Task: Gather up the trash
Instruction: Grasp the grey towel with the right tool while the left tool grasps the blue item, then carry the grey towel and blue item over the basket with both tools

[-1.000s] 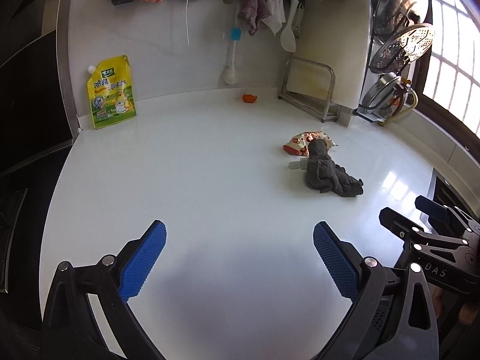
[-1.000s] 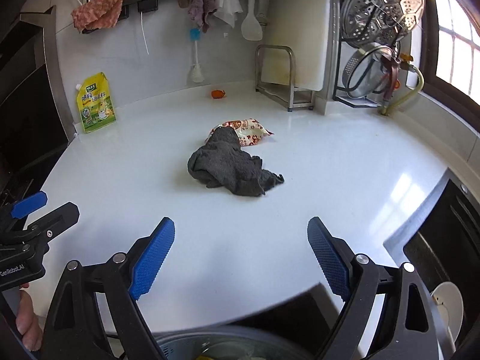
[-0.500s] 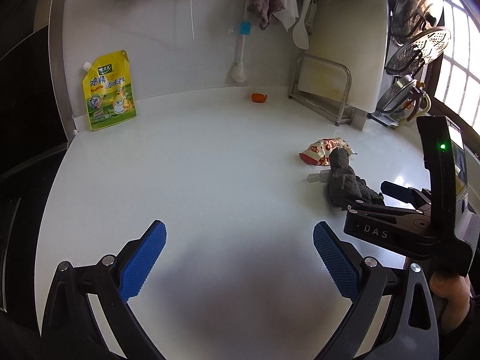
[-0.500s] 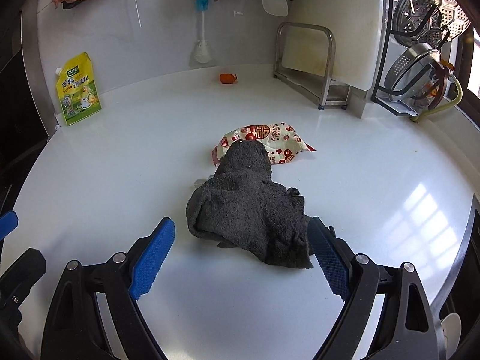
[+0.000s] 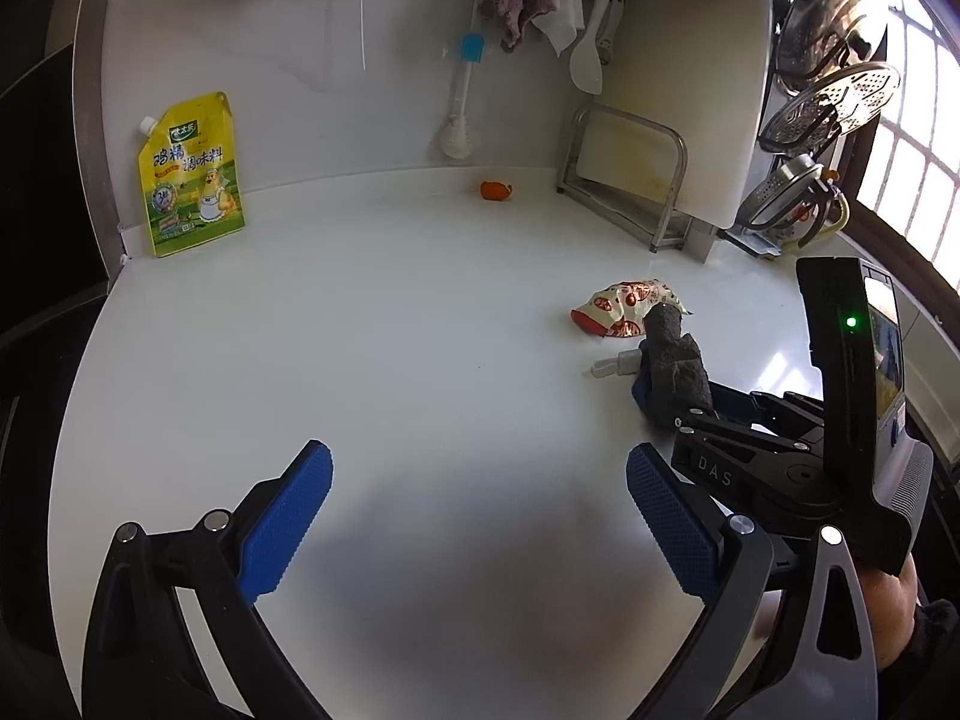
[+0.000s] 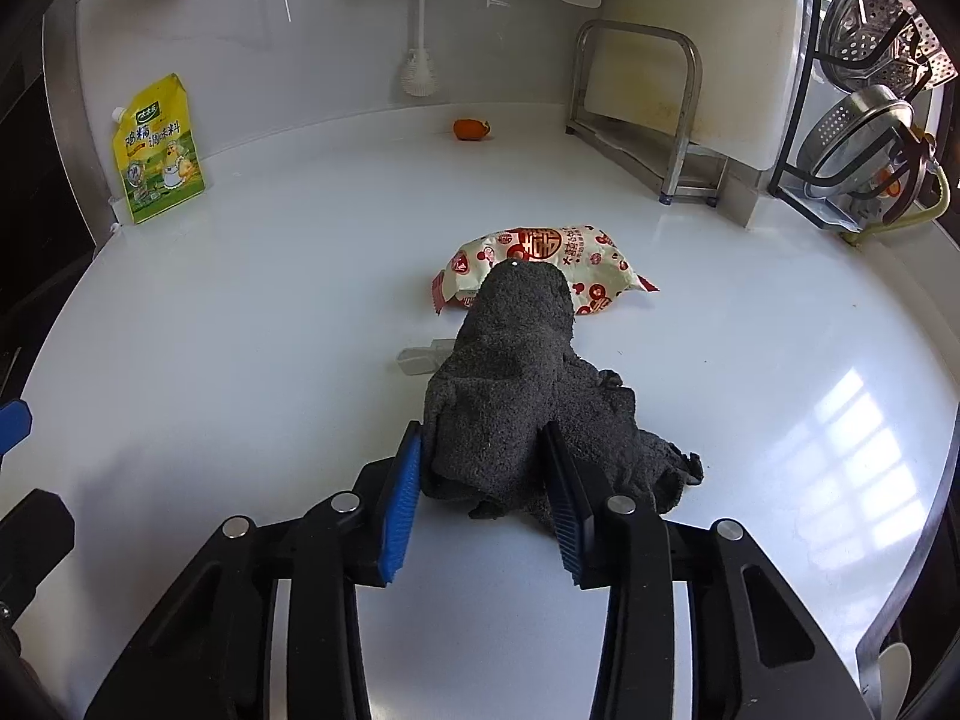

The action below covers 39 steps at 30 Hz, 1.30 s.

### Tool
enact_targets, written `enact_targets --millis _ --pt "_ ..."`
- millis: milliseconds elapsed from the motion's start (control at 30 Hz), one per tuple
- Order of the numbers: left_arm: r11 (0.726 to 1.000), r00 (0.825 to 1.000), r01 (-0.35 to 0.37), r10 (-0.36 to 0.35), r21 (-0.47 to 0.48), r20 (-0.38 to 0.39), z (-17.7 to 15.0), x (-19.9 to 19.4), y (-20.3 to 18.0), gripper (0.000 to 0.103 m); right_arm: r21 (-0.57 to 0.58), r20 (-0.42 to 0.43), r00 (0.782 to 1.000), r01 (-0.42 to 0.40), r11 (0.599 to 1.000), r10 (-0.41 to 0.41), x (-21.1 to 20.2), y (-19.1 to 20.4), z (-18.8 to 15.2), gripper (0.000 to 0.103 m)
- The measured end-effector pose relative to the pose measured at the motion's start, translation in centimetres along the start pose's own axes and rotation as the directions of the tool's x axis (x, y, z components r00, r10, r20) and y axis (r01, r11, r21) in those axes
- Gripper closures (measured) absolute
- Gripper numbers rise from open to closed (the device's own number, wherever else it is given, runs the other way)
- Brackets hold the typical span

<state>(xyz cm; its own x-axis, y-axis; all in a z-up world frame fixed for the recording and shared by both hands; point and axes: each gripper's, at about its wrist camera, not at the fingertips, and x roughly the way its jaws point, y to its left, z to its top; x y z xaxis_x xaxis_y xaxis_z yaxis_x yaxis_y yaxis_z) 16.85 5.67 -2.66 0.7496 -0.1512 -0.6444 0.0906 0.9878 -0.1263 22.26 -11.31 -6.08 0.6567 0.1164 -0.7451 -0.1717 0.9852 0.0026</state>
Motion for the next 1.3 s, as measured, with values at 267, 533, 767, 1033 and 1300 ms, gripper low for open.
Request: enact_targets --millis 267,533,767,1033,1300 --pt "1.0 1.0 0.015 -0.014 0.02 -0.02 1.0 2.3 -3.2 0.006 0.077 0.073 0.997 -0.032 0.997 0.027 -4.1 -4.7 -0.8 0.075" --pt "0.997 0.995 0.053 -0.048 0.05 -0.088 2.3 6.8 -8.0 0.006 0.172 0.121 0.993 -0.031 0.985 0.01 -6.7 -10.5 -2.5 0.075" --pt "0.998 0.983 0.023 -0.012 0.06 -0.181 3.4 12.1 -10.7 0.007 0.234 0.151 0.988 -0.076 0.969 0.041 -8.0 -13.2 -4.2 0.075" --pt "0.996 0.977 0.018 0.003 0.093 -0.213 3.5 14.0 -12.0 0.046 0.242 0.171 0.983 -0.107 0.964 0.066 -8.7 -13.6 -4.9 0.075" --pt "0.993 0.979 0.076 -0.057 0.093 -0.194 2.3 11.0 -11.3 0.091 0.232 0.162 0.984 -0.114 0.966 0.077 -9.5 -12.8 -6.3 0.075"
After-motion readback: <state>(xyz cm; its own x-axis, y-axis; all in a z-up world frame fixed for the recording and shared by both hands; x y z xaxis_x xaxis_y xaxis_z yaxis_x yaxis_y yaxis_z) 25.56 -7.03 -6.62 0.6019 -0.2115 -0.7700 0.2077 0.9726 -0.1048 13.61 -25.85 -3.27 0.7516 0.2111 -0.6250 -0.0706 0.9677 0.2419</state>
